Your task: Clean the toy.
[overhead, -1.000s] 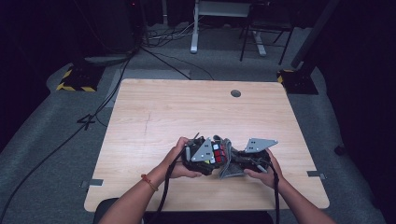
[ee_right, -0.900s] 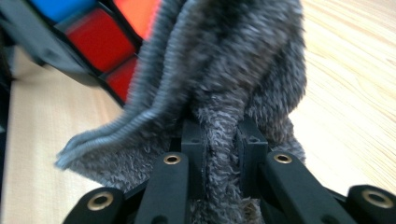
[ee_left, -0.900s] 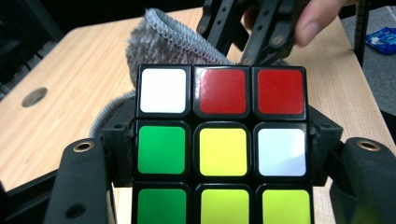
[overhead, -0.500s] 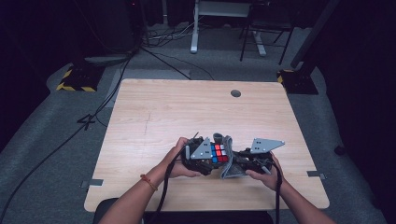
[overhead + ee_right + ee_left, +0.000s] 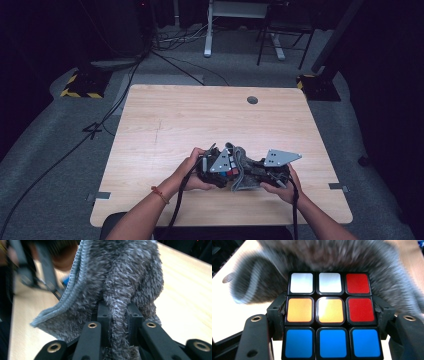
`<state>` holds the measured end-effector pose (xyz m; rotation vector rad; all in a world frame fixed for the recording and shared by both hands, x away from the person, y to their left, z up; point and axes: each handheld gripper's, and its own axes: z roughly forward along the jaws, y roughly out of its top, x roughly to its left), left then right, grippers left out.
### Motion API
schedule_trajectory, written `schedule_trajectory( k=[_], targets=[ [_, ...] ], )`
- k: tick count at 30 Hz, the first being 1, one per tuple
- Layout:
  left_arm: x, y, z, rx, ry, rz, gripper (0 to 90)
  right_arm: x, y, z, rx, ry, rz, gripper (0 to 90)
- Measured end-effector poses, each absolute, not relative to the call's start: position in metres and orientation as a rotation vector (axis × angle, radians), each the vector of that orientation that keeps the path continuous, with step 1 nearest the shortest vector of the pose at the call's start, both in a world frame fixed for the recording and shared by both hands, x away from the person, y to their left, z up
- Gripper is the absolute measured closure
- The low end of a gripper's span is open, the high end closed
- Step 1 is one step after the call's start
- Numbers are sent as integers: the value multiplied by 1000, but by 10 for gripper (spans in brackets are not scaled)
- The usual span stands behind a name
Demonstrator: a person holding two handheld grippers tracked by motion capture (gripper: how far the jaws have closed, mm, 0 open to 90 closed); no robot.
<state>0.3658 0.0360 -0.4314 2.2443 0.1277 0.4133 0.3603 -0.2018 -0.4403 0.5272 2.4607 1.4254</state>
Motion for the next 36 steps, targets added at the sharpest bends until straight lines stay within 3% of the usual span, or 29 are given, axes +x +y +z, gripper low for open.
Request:
schedule_trajectory(
  k=[8, 16, 27, 36],
  targets=[
    [366, 45, -421, 2168, 148, 371, 332, 370, -204, -460, 585, 2528, 1356, 772],
    [365, 35, -431, 2245, 124, 365, 331, 357, -203, -432, 480, 2427, 1467, 773],
    [362, 41, -422, 2172, 140, 380, 331, 366, -203, -448, 553, 2500, 1325, 771],
    [363, 33, -430, 2238, 132, 385, 330, 351, -202, -423, 468, 2425, 1446, 770]
  ],
)
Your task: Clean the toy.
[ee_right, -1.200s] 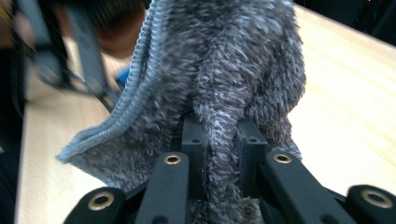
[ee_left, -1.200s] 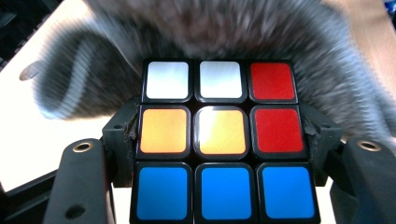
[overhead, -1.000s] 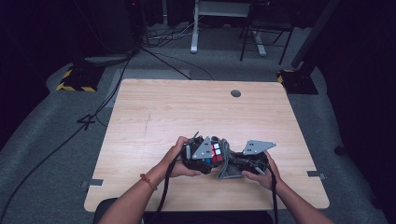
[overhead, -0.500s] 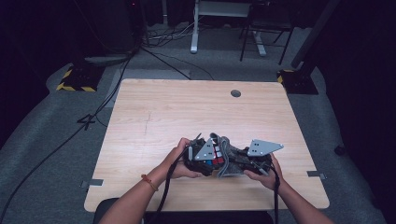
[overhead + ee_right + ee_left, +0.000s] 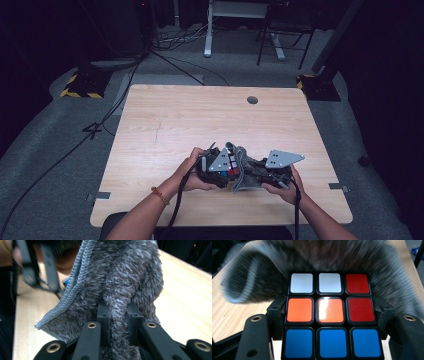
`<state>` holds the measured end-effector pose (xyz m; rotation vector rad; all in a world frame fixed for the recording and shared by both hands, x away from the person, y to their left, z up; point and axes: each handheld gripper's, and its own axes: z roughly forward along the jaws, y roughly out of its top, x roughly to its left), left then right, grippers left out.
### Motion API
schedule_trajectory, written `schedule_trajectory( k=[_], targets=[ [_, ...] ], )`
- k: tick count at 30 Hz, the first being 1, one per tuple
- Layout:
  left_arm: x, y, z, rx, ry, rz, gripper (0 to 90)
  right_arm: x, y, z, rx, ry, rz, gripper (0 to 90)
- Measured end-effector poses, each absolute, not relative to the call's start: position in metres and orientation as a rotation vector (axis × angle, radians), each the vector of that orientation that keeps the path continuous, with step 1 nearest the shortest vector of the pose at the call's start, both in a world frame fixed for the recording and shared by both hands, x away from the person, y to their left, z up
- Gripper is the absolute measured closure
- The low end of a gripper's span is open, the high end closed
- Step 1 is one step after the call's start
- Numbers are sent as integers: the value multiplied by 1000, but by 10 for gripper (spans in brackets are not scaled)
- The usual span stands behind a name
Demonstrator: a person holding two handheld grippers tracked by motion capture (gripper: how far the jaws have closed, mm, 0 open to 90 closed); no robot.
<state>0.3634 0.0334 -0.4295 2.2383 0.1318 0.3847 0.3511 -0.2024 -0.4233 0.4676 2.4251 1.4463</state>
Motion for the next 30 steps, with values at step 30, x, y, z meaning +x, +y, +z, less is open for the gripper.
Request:
schedule_trajectory(
  k=[30],
  targets=[
    [362, 24, -435, 2277, 149, 434, 330, 343, -195, -419, 431, 2396, 1420, 769]
  ],
)
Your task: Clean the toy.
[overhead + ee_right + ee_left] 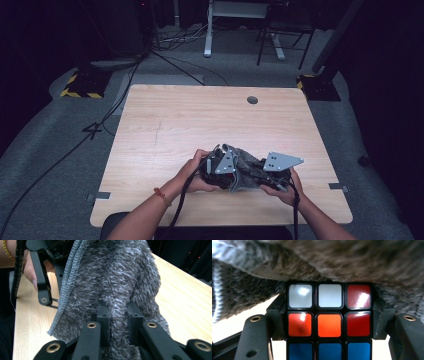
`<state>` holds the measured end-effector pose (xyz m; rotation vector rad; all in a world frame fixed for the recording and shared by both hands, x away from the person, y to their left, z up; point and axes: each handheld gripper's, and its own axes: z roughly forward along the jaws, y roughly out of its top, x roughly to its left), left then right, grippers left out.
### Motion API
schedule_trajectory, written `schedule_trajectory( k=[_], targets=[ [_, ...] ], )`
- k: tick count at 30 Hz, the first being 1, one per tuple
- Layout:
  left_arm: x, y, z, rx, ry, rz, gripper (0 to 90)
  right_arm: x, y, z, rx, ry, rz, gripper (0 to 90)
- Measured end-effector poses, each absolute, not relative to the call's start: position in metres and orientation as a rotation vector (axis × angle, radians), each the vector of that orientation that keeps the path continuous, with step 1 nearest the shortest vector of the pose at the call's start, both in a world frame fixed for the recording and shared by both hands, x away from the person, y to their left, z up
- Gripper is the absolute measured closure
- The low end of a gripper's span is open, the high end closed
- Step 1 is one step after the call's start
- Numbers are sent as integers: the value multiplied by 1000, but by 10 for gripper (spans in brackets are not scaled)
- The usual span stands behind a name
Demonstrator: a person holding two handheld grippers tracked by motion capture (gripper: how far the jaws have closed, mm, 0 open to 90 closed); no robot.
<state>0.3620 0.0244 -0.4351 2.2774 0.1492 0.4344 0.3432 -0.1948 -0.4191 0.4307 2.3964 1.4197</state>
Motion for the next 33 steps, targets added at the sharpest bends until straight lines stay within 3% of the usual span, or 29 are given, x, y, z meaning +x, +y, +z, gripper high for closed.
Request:
schedule_trajectory(
  k=[13, 19, 24, 33],
  targets=[
    [356, 39, -418, 2111, 130, 391, 332, 369, -214, -448, 628, 2523, 1379, 768],
    [360, 44, -422, 2109, 145, 369, 326, 364, -215, -441, 621, 2498, 1500, 770],
    [359, 36, -428, 2191, 139, 422, 321, 360, -218, -429, 591, 2441, 1587, 770],
    [358, 35, -425, 2184, 148, 433, 331, 355, -209, -432, 534, 2441, 1440, 769]
  ],
)
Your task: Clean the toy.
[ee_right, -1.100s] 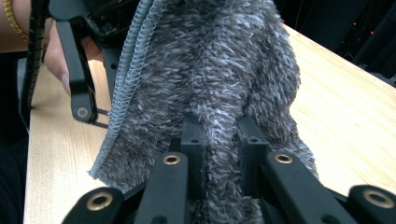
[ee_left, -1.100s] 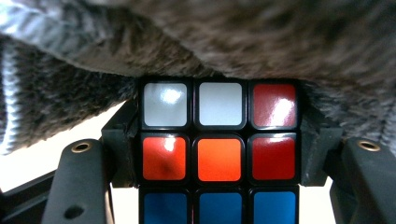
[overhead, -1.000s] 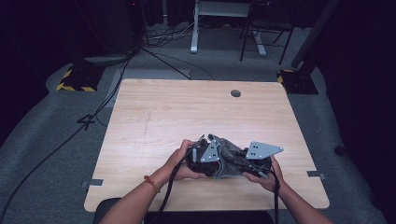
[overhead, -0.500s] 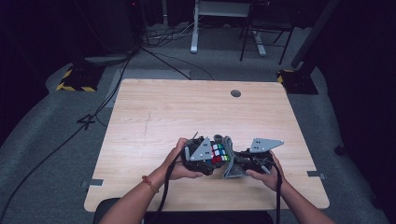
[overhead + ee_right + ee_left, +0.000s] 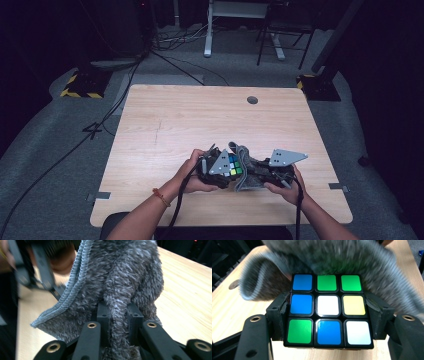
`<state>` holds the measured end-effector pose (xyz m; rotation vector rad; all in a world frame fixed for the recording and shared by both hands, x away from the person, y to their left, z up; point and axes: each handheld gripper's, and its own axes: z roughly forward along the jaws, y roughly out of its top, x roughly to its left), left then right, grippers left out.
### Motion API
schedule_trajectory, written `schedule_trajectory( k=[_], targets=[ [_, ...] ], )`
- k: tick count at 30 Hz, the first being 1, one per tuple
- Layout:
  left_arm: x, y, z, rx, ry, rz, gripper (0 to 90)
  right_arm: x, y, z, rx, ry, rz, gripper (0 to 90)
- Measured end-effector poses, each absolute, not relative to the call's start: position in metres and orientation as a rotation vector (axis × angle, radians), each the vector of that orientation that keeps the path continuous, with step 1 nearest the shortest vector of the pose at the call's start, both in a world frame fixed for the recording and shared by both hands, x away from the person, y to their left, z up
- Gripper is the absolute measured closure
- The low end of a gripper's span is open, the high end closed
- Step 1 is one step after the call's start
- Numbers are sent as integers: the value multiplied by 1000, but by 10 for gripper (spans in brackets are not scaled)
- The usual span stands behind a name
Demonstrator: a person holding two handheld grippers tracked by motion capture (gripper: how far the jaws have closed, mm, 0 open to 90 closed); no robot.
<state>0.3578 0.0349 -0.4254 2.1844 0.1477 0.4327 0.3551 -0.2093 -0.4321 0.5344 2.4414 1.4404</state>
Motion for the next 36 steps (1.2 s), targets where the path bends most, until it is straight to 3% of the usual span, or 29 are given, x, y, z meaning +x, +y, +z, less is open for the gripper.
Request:
schedule_trajectory(
  k=[7, 17, 26, 36],
  targets=[
    [358, 41, -418, 2141, 150, 416, 331, 365, -206, -457, 594, 2554, 1340, 768],
    [355, 35, -421, 2179, 139, 440, 330, 353, -211, -426, 512, 2413, 1500, 768],
    [354, 40, -414, 2138, 144, 443, 331, 361, -201, -451, 576, 2548, 1327, 767],
    [357, 36, -422, 2193, 141, 444, 331, 351, -209, -426, 475, 2413, 1473, 767]
  ],
)
